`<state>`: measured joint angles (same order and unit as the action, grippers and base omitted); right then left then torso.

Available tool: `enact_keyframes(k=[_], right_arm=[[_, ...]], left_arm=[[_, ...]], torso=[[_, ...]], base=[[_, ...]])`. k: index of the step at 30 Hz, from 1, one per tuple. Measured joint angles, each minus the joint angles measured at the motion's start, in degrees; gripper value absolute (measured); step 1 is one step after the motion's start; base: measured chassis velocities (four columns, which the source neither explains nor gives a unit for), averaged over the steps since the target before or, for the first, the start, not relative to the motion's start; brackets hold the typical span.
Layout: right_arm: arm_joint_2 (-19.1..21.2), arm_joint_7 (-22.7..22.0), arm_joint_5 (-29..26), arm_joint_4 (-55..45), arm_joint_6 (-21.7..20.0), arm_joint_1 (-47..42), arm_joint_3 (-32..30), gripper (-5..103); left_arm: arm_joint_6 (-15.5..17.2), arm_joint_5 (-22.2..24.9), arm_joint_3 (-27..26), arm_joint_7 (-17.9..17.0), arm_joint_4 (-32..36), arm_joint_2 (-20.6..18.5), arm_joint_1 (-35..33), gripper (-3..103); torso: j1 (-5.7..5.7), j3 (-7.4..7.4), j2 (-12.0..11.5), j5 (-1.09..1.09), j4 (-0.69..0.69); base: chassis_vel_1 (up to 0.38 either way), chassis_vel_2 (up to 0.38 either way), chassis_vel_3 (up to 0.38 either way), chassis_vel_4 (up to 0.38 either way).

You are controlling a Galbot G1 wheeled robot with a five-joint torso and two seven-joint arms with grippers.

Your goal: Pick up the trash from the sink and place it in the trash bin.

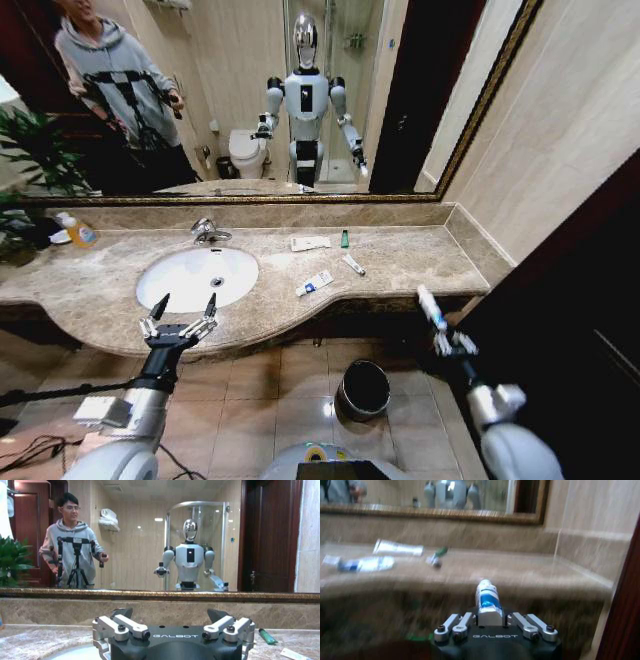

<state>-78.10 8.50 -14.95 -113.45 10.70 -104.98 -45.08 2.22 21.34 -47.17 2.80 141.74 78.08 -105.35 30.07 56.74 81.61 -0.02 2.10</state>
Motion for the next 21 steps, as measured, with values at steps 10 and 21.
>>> enact_keyframes(k=[10, 21], right_arm=[[-3.59, 1.91, 12.68, 18.19, 0.54, 5.21, 6.00, 27], [-1.80, 2.23, 24.16, 39.83, -3.66, 19.79, 11.10, 27]], left_arm=[[0.00, 0.00, 0.00, 0.00, 0.00, 0.00, 0.00, 100], [0.00, 0.00, 0.00, -0.01, 0.00, 0.00, 0.00, 100]], torso=[[0.01, 0.01, -0.01, 0.01, 0.00], [0.02, 0.02, -0.01, 0.02, 0.01]], base=[[0.000, 0.000, 0.000, 0.000], [0.000, 0.000, 0.000, 0.000]])
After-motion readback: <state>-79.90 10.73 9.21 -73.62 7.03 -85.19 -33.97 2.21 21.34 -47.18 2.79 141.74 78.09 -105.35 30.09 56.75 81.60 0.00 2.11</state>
